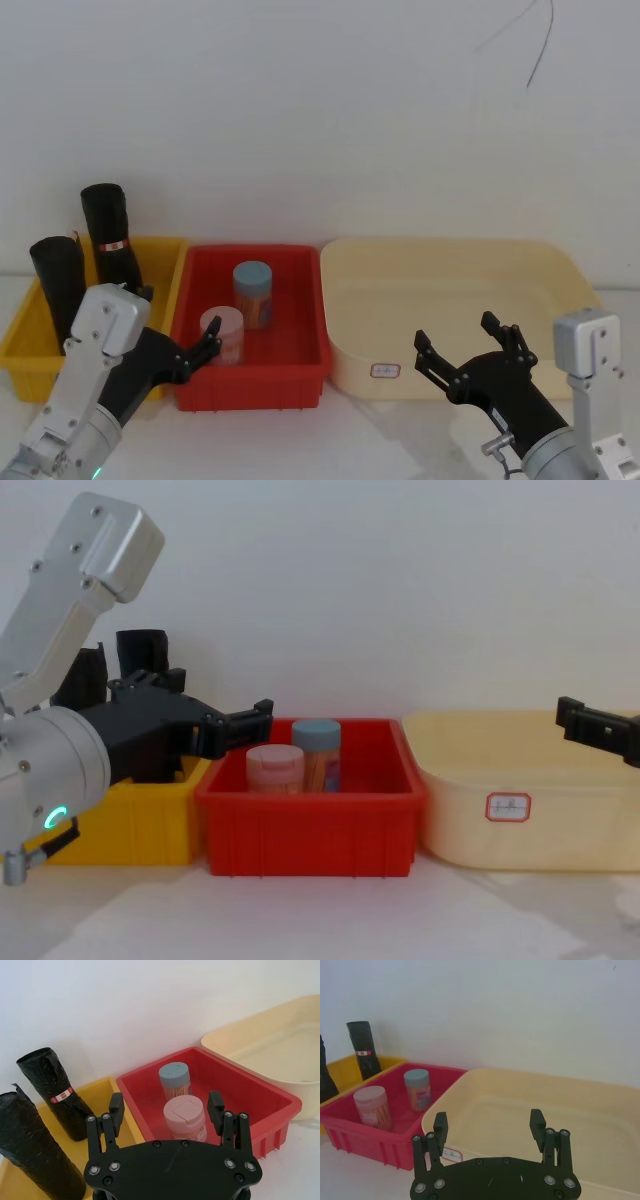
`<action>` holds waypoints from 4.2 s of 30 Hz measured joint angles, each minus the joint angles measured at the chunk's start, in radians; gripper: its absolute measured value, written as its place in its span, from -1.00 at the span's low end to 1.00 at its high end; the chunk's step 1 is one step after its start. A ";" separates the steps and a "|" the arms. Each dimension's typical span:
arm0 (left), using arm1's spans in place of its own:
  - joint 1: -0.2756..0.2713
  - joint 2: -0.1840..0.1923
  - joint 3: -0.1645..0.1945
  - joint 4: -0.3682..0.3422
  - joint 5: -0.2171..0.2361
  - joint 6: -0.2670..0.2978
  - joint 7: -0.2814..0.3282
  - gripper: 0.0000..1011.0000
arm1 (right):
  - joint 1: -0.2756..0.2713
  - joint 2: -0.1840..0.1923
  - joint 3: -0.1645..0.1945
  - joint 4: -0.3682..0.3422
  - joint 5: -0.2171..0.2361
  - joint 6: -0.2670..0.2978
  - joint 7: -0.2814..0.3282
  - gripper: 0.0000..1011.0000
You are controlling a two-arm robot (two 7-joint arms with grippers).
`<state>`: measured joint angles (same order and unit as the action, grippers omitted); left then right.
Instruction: Pick up the garbage bag with the one hand and transfer it to the other hand.
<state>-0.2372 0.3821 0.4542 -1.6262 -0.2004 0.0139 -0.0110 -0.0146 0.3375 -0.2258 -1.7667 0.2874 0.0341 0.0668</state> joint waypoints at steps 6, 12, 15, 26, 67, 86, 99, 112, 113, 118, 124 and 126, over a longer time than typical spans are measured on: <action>0.000 0.000 0.000 0.000 0.000 0.000 0.000 0.98 | 0.000 0.000 0.000 0.000 0.000 0.000 0.000 0.98; 0.010 0.011 -0.009 -0.011 -0.001 0.000 -0.006 0.98 | 0.000 0.000 0.000 0.000 0.000 0.000 0.000 0.98; 0.023 0.027 -0.021 -0.023 -0.007 0.000 -0.014 0.98 | 0.000 0.000 0.000 0.000 0.000 0.000 0.000 0.98; 0.087 0.100 -0.098 -0.068 -0.051 -0.002 -0.046 0.98 | 0.000 0.000 0.000 0.000 0.000 0.000 0.000 0.98; -0.077 0.089 -0.195 0.133 -0.141 0.094 -0.147 0.98 | 0.000 0.000 0.000 0.000 0.000 0.000 0.000 0.98; -0.169 0.034 -0.162 0.256 -0.078 0.076 -0.140 0.98 | 0.000 0.000 0.000 0.000 0.000 0.000 0.000 0.98; -0.205 0.010 -0.150 0.307 -0.035 0.060 -0.121 0.98 | 0.000 0.000 0.000 0.000 0.000 0.000 0.000 0.98; -0.218 0.001 -0.145 0.325 -0.018 0.053 -0.113 0.36 | 0.000 0.000 0.000 0.000 0.000 0.000 0.000 0.98; -0.219 0.001 -0.145 0.326 -0.018 0.053 -0.113 0.30 | 0.000 0.000 0.000 0.000 0.000 0.000 0.000 0.98; -0.220 0.000 -0.145 0.329 -0.015 0.052 -0.112 0.10 | 0.000 0.000 0.000 0.000 0.000 0.000 0.000 0.98; -0.221 -0.001 -0.144 0.330 -0.013 0.052 -0.112 0.01 | 0.000 0.000 0.000 0.000 0.000 0.000 0.000 0.98; -0.221 -0.002 -0.144 0.330 -0.013 0.052 -0.112 0.00 | 0.001 0.002 0.000 0.000 -0.001 0.000 0.003 0.98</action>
<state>-0.4585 0.3804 0.3098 -1.2963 -0.2135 0.0657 -0.1230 -0.0132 0.3396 -0.2258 -1.7668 0.2863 0.0345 0.0703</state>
